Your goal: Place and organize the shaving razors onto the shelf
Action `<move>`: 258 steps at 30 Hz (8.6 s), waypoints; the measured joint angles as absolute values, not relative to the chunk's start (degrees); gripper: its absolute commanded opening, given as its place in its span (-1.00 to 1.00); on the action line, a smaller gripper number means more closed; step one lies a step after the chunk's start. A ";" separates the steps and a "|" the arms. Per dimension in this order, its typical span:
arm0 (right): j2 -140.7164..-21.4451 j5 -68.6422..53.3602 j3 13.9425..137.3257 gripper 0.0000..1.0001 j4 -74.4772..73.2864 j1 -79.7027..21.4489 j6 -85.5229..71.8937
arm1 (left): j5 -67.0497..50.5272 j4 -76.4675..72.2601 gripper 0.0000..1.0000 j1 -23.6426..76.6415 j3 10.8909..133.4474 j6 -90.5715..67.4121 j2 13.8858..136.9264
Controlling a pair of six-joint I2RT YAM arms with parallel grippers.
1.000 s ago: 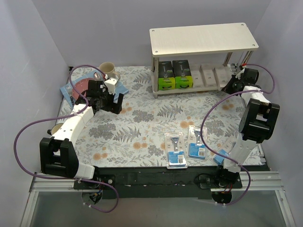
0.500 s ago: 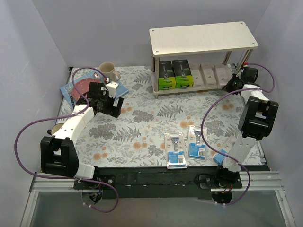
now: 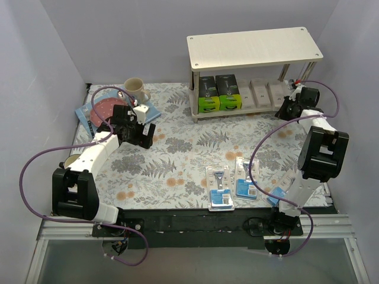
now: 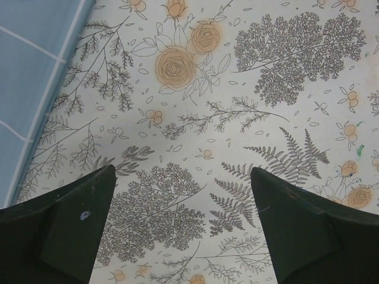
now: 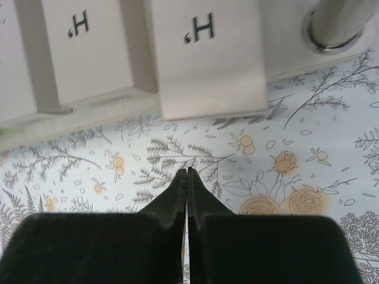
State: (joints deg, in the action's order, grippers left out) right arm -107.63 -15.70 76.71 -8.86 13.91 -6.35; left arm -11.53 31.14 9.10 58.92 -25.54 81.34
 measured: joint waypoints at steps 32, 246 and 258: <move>-108.64 -10.24 71.02 -0.97 9.23 11.22 2.66 | -11.29 33.47 0.96 9.10 59.20 -24.36 83.29; -61.10 -6.55 46.61 0.92 -49.39 12.69 49.69 | -19.73 32.56 0.96 19.22 72.38 -31.31 95.11; -60.99 -5.65 45.21 0.69 -65.65 12.75 103.88 | -19.16 34.52 0.96 21.26 73.32 -29.39 95.74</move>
State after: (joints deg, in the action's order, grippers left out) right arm -60.99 -5.65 45.21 -65.65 12.75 103.88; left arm -19.16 34.52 21.26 73.32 -29.39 95.74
